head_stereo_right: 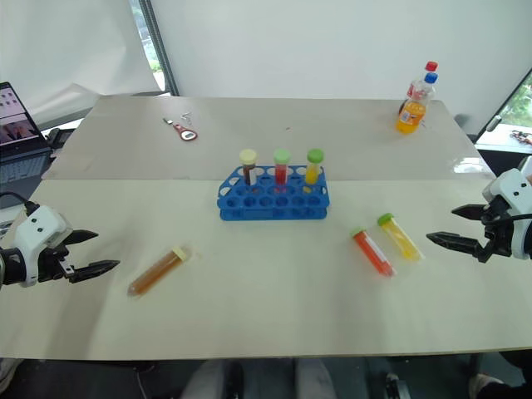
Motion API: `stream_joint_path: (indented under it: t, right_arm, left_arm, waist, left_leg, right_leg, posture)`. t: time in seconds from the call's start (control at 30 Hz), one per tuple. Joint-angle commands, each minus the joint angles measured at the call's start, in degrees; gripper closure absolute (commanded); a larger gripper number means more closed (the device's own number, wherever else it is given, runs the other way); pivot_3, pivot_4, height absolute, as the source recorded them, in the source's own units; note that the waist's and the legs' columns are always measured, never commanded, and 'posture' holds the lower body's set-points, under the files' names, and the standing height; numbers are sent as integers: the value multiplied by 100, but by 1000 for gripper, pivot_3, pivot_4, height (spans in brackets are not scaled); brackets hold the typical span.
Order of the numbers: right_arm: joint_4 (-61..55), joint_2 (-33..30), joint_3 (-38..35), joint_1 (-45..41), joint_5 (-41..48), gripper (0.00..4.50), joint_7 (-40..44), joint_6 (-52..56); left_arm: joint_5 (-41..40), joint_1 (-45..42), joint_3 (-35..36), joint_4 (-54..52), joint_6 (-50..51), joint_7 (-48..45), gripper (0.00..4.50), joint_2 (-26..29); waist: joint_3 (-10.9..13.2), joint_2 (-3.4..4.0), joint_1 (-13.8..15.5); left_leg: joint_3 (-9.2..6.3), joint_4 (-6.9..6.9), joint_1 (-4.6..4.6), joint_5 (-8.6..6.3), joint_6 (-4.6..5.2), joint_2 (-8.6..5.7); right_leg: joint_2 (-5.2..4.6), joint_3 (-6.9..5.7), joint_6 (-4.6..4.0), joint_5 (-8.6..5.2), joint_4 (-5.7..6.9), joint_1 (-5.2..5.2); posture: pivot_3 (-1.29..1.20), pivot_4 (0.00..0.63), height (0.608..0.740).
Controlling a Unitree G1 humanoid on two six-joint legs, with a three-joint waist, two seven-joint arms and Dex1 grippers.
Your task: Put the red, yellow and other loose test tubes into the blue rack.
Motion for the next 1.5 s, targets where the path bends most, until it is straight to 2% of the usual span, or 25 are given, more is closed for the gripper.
stream_joint_path:
  t: [0.03,0.27,0.4,0.6,0.7,0.8,0.9,1.0,1.2,1.33,1.43,1.5]
  right_arm:
    - [24,-176,-91,-169,21,3,39,-13]
    - [199,-63,9,-405,-7,3,7,-63]
    - [197,64,21,-546,52,3,-136,-19]
    - [-32,164,271,-970,172,3,-126,536]
    - [-160,243,941,-1471,-148,3,-295,1093]
    - [6,285,1751,-2024,-728,3,-492,1693]
    - [497,474,2728,-2760,-1334,3,-358,2357]
    - [1188,713,3391,-3355,-1806,3,-205,2588]
    - [2377,1167,4075,-4050,-2368,3,264,2220]
    - [2895,1350,4178,-4218,-2630,3,329,1898]
    - [3240,1490,4163,-4320,-2732,785,370,1767]
    - [3407,1522,4156,-4309,-2761,1477,518,1669]
  left_arm:
    - [-43,-118,225,-103,13,-4,0,163]
    - [192,-124,302,71,-231,199,0,100]
    - [-55,-197,503,26,-194,114,0,30]
    - [-606,-209,333,-1055,521,-161,0,138]
    - [-1005,-656,-183,-1988,813,-305,0,176]
    - [-1160,-1099,-613,-2428,931,-387,0,188]
    - [-1320,-1658,-1193,-2853,892,-488,0,12]
    - [-1462,-2005,-1554,-3112,933,-557,0,-110]
    - [-1406,-2298,-1988,-3322,851,-511,0,-304]
    - [-1347,-2344,-2102,-3368,832,-464,0,-368]
    - [-1321,-2335,-2137,-3410,841,-395,0,-422]
    - [-1280,-2209,-2122,-3430,817,-347,0,-437]
  waist:
    - [0,0,0]
    - [0,0,-1]
    - [0,0,-2]
    - [0,0,11]
    - [0,0,22]
    - [0,1,21]
    - [0,2,20]
    - [0,2,21]
    - [0,2,21]
    - [0,2,24]
    - [0,3,23]
    - [0,2,17]
  left_leg:
    - [0,0,0,0,0,0]
    - [1,-1,0,0,0,-1]
    - [1,0,-2,0,0,0]
    - [1,2,-2,0,0,1]
    - [0,2,-3,0,0,0]
    - [0,9,-4,0,-1,-4]
    - [2,7,-6,0,-1,-10]
    - [1,8,-17,0,-1,-11]
    - [1,10,-58,1,-1,-15]
    - [0,12,-61,2,-1,-16]
    - [-1,13,-61,2,-2,-16]
    - [-1,13,-59,2,-2,-15]
  right_leg:
    - [0,0,0,0,0,0]
    - [1,0,0,0,0,0]
    - [1,0,-1,0,1,-3]
    - [0,1,-1,0,5,-4]
    - [0,0,-1,0,5,-3]
    - [0,1,-1,0,5,-1]
    - [5,3,-2,0,6,-7]
    - [9,2,-2,0,2,-14]
    - [9,3,-3,1,10,-58]
    - [8,3,-2,1,10,-59]
    - [8,3,-2,1,11,-59]
    - [9,3,-2,1,12,-59]
  posture:
    - [0,150,733]
    - [0,150,733]
    - [0,150,733]
    - [0,150,733]
    - [0,150,733]
    - [0,150,733]
    - [0,150,733]
    - [0,150,733]
    - [0,150,733]
    - [0,150,733]
    - [0,150,733]
    - [0,150,733]
